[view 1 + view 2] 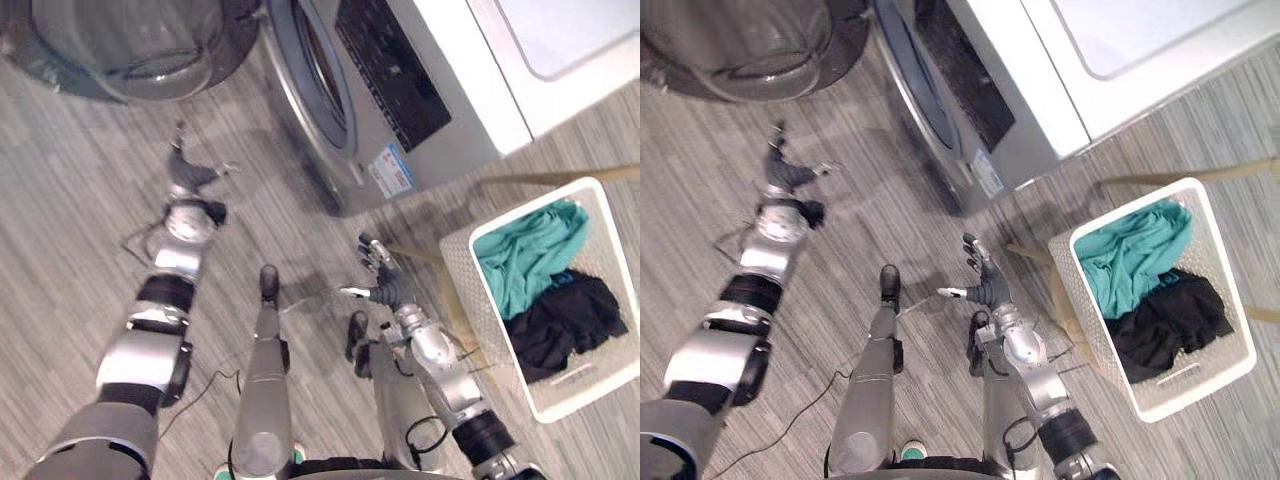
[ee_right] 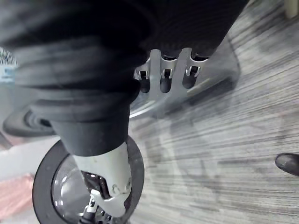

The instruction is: Pick up the laundry basket with both hands and put the clothes into the washing machine.

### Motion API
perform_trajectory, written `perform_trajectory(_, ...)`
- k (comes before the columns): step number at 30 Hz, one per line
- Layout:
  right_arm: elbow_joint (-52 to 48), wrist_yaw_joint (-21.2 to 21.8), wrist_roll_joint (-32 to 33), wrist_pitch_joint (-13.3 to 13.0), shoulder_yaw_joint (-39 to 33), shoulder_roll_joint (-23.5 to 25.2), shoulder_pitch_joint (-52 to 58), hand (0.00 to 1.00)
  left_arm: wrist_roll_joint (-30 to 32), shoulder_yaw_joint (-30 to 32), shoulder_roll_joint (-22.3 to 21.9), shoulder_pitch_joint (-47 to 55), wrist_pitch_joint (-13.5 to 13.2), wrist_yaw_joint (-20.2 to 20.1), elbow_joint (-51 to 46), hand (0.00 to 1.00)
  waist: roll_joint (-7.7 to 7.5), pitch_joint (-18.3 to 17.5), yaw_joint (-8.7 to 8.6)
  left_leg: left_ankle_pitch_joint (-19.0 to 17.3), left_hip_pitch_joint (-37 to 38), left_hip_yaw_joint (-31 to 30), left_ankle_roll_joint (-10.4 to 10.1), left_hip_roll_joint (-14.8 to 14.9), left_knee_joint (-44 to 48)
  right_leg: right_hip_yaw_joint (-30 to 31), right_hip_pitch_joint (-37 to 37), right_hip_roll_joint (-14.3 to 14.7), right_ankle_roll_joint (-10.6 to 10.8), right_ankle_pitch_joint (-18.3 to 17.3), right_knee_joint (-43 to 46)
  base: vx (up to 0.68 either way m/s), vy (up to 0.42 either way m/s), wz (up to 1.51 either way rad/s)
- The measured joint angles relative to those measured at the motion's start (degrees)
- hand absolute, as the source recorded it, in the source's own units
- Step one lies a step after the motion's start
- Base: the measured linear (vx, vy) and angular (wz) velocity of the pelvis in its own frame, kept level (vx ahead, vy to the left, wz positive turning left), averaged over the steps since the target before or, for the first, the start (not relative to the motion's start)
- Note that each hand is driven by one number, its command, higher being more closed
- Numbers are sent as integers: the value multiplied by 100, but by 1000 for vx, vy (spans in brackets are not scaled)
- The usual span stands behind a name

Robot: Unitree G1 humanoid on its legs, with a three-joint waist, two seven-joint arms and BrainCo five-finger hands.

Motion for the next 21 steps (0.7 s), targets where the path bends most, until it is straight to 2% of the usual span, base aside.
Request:
perform_trajectory(3, -509, -123, -88, -86, -225, 79, 460, 0, 115, 308, 150, -74, 208, 140, -137, 0, -48, 13, -7, -30, -131, 78, 40, 32, 88, 32, -83, -12, 10, 74, -71, 4, 50, -14)
perform_trajectory(5, -897, -250, -185, -177, -480, 68, 786, 0, 236, 574, 416, -75, 284, 136, -269, 0, -120, 35, -10, -75, -331, 164, 93, 66, 208, 23, -218, 5, -6, 108, -99, -21, 30, -9)
perform_trajectory(6, -974, -264, -210, -190, -537, 72, 852, 0, 250, 575, 411, -53, 288, 90, -336, 0, -126, 38, -3, -88, -386, 185, 110, 103, 241, 22, -264, 9, 0, 120, -96, -24, 7, -15)
perform_trajectory(7, -1023, -331, -216, -199, -671, 68, 880, 0, 248, 752, 416, -49, 329, 111, -368, 0, -236, 93, 1, -90, -427, 247, 110, 137, 263, 43, -321, 21, 10, 173, -107, -16, 5, -15)
perform_trajectory(8, -1043, -343, -223, -199, -725, 68, 898, 0, 248, 854, 416, -50, 350, 114, -369, 0, -263, 105, -9, -91, -449, 253, 112, 139, 273, 43, -339, 22, 7, 184, -111, -17, 5, -14)
perform_trajectory(10, -1173, -363, -226, -204, -814, 70, 1042, 0, 253, 1070, 416, -48, 423, 117, -370, 0, -283, 116, -44, -96, -515, 255, 118, 148, 292, 35, -372, 22, 13, 220, -152, 0, 0, 0)
perform_trajectory(16, -1351, -444, -208, -206, -941, 105, 1223, 0, 270, 1354, 410, 50, 459, 131, -576, 0, -290, 119, 6, -103, -519, 308, 129, 125, 325, 36, -366, -20, 26, 242, -132, 4, 12, 0)
perform_trajectory(19, -1701, -613, -226, -209, -1088, 205, 1213, 0, 257, 1279, 165, 567, 424, 135, -1129, 0, -287, 121, 22, -126, -409, 358, 159, 108, 498, 7, -224, -67, 38, 219, 8, 11, -1, 12)
perform_trajectory(21, -1872, -803, -332, -207, -1125, 200, 1219, 0, 231, 1021, -334, 1323, 371, 129, -1624, 0, -283, 122, 23, -207, 31, 390, 213, 42, 549, -88, 237, -147, 22, 120, 71, -5, -20, 24)
